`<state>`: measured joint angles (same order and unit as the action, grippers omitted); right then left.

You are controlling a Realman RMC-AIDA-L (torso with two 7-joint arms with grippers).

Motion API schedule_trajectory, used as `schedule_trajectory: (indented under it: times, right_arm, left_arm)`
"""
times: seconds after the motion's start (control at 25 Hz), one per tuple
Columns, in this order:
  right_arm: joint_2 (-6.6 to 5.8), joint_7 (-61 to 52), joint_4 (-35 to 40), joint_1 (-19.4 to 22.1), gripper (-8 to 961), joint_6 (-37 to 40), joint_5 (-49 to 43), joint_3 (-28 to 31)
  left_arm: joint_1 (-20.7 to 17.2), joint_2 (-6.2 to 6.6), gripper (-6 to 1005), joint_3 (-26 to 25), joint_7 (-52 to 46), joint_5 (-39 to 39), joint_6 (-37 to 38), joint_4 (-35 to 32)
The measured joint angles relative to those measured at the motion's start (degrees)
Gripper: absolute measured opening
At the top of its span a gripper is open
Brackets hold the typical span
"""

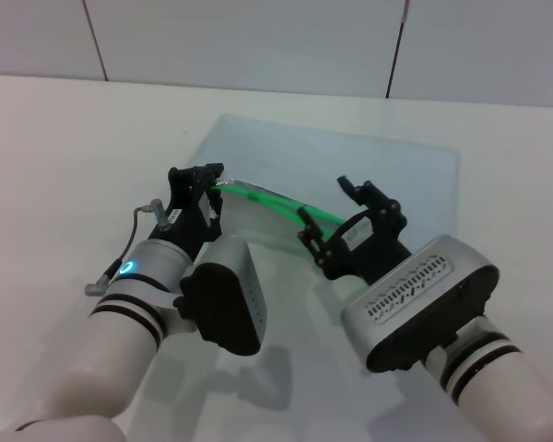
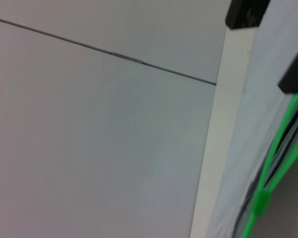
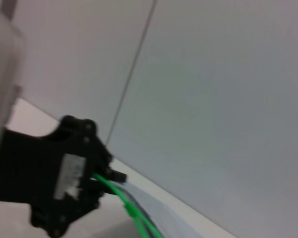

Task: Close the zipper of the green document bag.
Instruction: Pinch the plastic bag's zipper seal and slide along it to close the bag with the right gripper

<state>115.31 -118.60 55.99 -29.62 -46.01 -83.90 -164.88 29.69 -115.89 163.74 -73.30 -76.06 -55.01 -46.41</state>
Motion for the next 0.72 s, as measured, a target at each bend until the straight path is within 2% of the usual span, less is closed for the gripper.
schedule_trajectory:
  times: [0.32,0.72]
  right_arm:
    - [-1.58,3.77,5.03,-0.09,593,3.46,-1.1,0.03]
    - [-1.61,4.95,5.78,-1.71,568,7.3,-4.06,0.2]
  left_arm:
    - [0.08,0.06,56,0.09,0.08,-0.23,0.04,0.18]
    - [0.23,0.06,57,0.09,0.15,-2.46,0.3,0.12]
